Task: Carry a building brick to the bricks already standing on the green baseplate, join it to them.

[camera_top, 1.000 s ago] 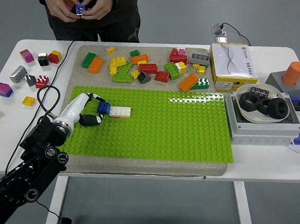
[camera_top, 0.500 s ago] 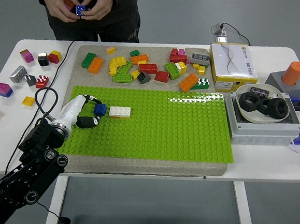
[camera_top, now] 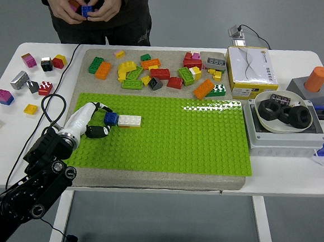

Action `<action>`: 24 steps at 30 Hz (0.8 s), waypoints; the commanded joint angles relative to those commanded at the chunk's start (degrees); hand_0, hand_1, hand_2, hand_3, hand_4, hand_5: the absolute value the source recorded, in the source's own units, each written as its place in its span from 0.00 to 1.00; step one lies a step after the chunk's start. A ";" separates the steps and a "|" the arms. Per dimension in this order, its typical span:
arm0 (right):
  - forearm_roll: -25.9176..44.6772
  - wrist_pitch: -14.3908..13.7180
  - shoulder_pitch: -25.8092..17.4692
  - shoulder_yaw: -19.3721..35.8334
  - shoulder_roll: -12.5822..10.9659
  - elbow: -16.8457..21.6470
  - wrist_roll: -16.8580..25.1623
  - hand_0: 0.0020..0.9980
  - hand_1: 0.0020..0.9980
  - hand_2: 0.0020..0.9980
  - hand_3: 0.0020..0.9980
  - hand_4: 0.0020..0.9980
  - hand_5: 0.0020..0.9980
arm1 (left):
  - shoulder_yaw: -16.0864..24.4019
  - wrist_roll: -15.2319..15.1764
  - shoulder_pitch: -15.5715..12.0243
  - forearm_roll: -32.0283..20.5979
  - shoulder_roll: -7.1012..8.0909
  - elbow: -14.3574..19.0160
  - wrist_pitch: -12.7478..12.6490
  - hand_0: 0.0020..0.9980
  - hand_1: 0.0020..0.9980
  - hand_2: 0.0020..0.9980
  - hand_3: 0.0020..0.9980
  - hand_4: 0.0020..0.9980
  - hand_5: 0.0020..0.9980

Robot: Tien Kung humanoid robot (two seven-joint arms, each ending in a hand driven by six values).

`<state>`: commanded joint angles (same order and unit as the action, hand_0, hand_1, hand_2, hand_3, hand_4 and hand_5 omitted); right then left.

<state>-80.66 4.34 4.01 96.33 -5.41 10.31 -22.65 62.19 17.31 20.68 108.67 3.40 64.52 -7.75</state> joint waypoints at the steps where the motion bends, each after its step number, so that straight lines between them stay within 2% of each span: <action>1: 0.04 0.00 0.00 -0.01 0.00 0.00 0.01 0.64 0.62 0.64 0.72 0.80 1.00 | 0.01 -0.01 0.04 0.07 -0.02 -0.12 -0.01 0.98 0.91 0.89 0.46 0.60 0.00; 15: 0.27 -0.02 0.06 -0.01 0.12 0.00 0.02 0.65 0.63 0.64 0.72 0.80 1.00 | -1.78 -0.52 1.25 -0.21 0.32 -1.53 -0.43 0.98 0.91 0.88 0.46 0.60 0.00; 24: 0.56 -0.07 0.17 -0.08 0.17 0.00 0.05 0.65 0.62 0.64 0.72 0.80 1.00 | -2.15 -0.74 1.62 -0.25 0.01 -2.50 -0.66 0.98 0.90 0.88 0.46 0.60 0.00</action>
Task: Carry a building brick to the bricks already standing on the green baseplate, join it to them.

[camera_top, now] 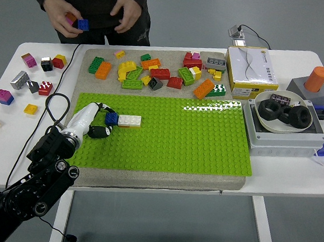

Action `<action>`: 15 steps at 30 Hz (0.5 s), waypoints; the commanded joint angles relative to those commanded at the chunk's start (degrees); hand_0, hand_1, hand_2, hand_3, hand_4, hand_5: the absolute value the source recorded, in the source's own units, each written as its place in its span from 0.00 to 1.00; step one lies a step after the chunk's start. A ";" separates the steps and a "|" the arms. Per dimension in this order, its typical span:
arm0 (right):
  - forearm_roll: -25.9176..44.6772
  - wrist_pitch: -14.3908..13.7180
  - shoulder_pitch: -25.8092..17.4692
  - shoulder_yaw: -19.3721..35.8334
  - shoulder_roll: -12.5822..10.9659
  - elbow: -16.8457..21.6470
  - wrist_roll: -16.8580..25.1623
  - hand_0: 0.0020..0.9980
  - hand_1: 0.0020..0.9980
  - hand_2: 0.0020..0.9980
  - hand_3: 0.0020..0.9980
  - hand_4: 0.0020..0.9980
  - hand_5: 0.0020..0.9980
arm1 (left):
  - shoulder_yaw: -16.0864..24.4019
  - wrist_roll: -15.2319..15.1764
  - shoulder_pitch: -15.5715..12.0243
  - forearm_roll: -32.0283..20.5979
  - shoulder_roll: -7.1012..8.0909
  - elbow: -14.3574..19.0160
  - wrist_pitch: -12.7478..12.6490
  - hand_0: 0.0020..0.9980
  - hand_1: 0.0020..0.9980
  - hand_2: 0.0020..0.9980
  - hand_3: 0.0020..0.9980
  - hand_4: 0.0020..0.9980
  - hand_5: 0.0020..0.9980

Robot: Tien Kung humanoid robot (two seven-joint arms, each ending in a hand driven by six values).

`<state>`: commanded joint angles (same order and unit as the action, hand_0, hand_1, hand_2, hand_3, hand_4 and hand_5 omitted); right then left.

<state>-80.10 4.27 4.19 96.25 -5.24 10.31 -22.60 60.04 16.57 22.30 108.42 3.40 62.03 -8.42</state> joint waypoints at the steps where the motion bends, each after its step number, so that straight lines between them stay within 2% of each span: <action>1: 0.00 0.00 0.01 0.00 0.00 0.00 0.00 0.65 0.62 0.64 0.72 0.80 1.00 | 0.00 -0.02 0.01 -0.01 -0.01 -0.06 -0.02 0.98 0.90 0.88 0.46 0.60 0.00; 15: -0.08 -0.02 0.19 0.09 0.00 0.00 0.07 0.65 0.62 0.64 0.72 0.81 1.00 | -0.23 -0.14 0.22 -0.10 -0.05 -0.32 0.00 0.98 0.90 0.88 0.46 0.59 0.00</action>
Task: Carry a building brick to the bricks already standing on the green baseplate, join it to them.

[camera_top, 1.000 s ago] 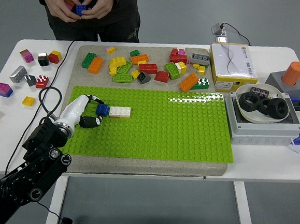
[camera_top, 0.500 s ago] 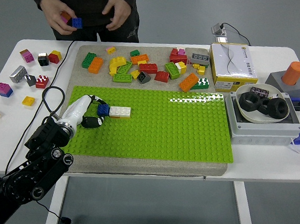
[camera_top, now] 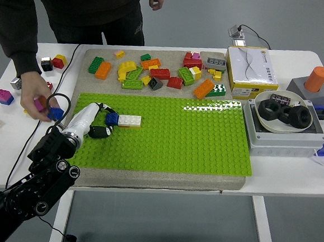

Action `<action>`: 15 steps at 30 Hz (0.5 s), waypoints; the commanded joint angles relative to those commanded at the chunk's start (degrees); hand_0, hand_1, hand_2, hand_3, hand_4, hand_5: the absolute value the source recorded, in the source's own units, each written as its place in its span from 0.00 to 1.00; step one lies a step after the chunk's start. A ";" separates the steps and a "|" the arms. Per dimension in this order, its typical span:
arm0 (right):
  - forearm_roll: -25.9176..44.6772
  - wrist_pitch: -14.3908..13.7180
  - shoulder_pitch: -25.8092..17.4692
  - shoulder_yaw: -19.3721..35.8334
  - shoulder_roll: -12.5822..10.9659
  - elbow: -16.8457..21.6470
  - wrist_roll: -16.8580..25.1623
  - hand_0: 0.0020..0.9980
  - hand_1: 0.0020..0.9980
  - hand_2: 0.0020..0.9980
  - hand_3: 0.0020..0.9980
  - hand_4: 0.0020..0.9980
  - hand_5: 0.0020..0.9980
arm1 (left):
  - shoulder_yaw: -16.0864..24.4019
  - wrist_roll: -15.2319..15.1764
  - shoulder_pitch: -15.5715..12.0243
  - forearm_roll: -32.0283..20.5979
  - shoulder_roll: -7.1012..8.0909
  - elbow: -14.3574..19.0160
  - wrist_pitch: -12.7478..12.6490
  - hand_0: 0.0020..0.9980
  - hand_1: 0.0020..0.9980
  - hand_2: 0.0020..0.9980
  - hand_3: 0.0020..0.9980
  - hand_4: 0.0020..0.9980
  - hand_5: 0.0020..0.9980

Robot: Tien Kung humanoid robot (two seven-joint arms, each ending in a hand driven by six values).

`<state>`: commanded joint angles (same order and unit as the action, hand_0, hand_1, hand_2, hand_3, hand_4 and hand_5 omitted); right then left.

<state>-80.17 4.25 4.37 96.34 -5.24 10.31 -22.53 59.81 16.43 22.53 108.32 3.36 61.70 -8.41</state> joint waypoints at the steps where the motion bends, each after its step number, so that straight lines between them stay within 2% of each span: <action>1: -0.03 0.00 0.01 0.02 -0.01 0.00 0.00 0.65 0.62 0.64 0.72 0.81 1.00 | 0.01 0.01 0.01 0.01 0.00 -0.01 0.02 0.98 0.90 0.88 0.46 0.59 0.00; 11: -0.23 -0.01 0.21 0.12 -0.11 0.00 0.09 0.65 0.62 0.64 0.72 0.81 1.00 | -0.07 0.03 0.27 0.21 0.03 -0.23 0.17 0.98 0.90 0.88 0.46 0.57 0.00; 12: -0.19 -0.04 0.23 0.11 -0.11 0.00 0.11 0.65 0.62 0.64 0.72 0.81 1.00 | -0.06 0.04 0.31 0.23 0.02 -0.24 0.20 0.98 0.90 0.88 0.47 0.52 0.00; 15: -0.09 -0.14 0.32 0.07 -0.12 0.00 0.20 0.65 0.62 0.64 0.72 0.81 1.00 | -0.11 0.09 0.46 0.24 0.03 -0.38 0.39 0.98 0.90 0.88 0.47 0.52 0.00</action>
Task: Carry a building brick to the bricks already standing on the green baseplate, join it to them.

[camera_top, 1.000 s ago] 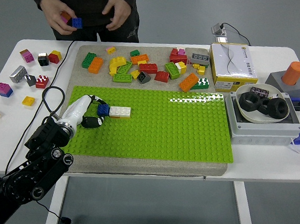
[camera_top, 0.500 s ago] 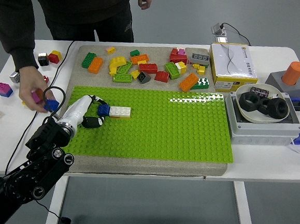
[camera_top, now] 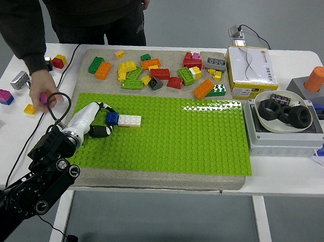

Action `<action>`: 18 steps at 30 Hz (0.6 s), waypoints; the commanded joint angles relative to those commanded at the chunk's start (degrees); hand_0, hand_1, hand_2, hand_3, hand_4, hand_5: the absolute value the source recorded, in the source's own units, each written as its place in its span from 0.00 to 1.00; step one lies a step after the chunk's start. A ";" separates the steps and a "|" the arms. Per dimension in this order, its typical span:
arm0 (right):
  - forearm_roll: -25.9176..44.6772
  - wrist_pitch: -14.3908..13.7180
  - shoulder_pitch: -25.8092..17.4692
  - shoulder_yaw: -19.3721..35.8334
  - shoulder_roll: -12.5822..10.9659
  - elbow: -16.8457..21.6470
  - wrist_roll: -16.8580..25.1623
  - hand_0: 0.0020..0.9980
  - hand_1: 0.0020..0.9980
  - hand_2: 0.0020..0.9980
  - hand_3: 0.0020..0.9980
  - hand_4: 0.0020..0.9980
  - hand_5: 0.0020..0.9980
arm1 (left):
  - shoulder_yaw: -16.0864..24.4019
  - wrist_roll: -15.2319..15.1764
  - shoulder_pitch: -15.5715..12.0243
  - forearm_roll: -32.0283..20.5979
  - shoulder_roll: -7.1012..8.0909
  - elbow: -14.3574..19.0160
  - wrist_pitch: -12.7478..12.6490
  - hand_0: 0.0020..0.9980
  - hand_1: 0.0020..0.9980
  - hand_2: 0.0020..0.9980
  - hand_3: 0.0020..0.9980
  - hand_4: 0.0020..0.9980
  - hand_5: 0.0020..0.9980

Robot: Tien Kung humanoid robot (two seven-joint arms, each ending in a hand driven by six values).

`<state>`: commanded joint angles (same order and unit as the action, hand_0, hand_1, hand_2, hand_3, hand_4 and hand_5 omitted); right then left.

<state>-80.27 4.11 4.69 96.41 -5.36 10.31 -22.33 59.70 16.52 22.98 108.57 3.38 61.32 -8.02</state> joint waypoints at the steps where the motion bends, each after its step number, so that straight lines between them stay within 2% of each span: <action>1: -0.02 -0.01 0.02 0.01 0.00 0.00 0.01 0.65 0.62 0.64 0.72 0.81 1.00 | -0.01 0.01 0.02 0.02 0.00 -0.02 0.03 0.98 0.90 0.88 0.47 0.52 0.00; 2: -0.02 -0.03 0.03 0.02 0.00 0.00 0.03 0.65 0.62 0.64 0.72 0.81 1.00 | -0.02 0.02 0.05 0.06 0.00 -0.03 0.07 0.98 0.90 0.88 0.47 0.52 0.00; 3: 0.01 -0.05 0.04 0.01 0.00 0.00 0.05 0.65 0.62 0.64 0.72 0.81 1.00 | -0.03 0.03 0.06 0.09 0.01 -0.03 0.10 0.98 0.90 0.88 0.49 0.45 0.00; 18: -0.09 -0.17 0.14 0.14 -0.19 0.00 0.28 0.65 0.62 0.63 0.72 0.81 1.00 | -0.16 0.09 0.22 0.16 0.15 -0.25 0.48 0.98 0.90 0.89 0.53 0.42 0.00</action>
<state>-80.36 3.93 4.84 96.55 -5.55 10.31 -22.06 59.54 16.61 23.21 108.73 3.54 61.07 -7.54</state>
